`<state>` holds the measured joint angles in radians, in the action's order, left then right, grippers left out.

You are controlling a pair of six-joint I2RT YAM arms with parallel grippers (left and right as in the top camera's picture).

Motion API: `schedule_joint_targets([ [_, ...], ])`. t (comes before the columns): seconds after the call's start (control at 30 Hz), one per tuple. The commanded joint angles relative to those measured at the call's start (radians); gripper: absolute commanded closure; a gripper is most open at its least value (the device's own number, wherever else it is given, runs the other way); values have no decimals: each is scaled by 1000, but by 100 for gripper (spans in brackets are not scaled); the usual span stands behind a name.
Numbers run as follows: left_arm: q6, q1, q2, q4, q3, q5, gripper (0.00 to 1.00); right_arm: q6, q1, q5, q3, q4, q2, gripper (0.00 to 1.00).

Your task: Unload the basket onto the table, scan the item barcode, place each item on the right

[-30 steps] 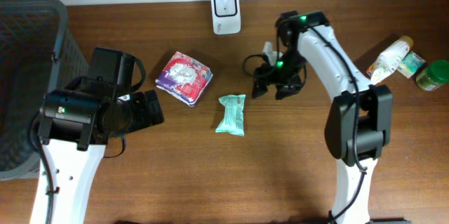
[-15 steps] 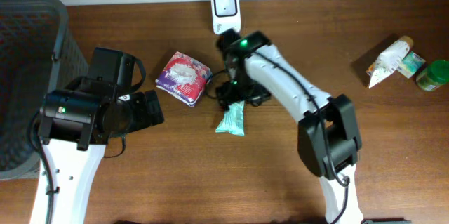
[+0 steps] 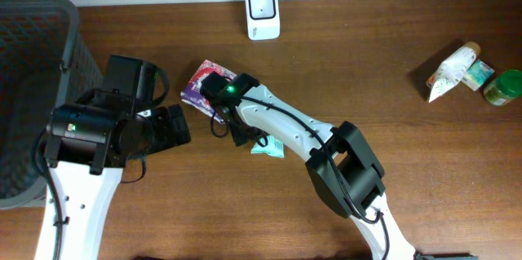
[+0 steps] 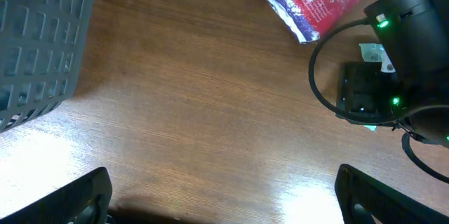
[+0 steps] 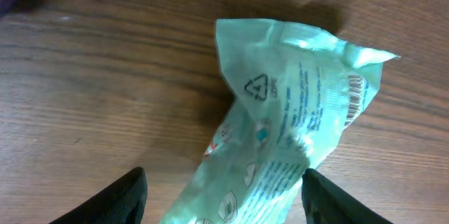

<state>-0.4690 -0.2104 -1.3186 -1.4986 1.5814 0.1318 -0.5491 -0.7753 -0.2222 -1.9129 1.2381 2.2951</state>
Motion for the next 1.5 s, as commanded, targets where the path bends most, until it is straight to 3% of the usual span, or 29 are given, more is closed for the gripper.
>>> schedule_joint_targets([
  [0.0, -9, -3, 4, 2, 3, 7, 1, -10, -9, -100, -7, 28, 18, 33],
  [0.2, -10, -3, 4, 2, 3, 7, 1, -10, -10, -29, -6, 20, 17, 36],
  [0.33, -10, -3, 4, 2, 3, 7, 1, -10, -10, 51, -121, 85, 17, 36],
  [0.47, -9, -3, 4, 2, 3, 7, 1, -45, -10, 135, -86, 65, 18, 36],
  [0.7, -10, -3, 4, 2, 3, 8, 1, -54, -8, -33, 84, -41, 18, 37],
  [0.8, -10, -3, 4, 2, 3, 8, 1, -45, -8, -150, 93, -38, 18, 46],
  [1.0, -10, -3, 4, 2, 3, 8, 1, -24, -8, -232, 97, -16, 18, 48],
  [1.1, -9, -3, 4, 2, 3, 7, 1, 22, -8, -276, 94, -13, 17, 41],
  [1.2, -10, -3, 4, 2, 3, 7, 1, 37, -8, -283, 98, -13, 18, 43],
  [1.3, -9, -3, 4, 2, 3, 8, 1, 37, -8, -266, 153, -52, 18, 48],
  [1.4, -9, -3, 4, 2, 3, 8, 1, 37, -7, -233, 171, -87, 17, 67],
  [1.47, -9, -3, 4, 2, 3, 7, 1, 77, 27, -140, 113, -55, 17, 87],
])
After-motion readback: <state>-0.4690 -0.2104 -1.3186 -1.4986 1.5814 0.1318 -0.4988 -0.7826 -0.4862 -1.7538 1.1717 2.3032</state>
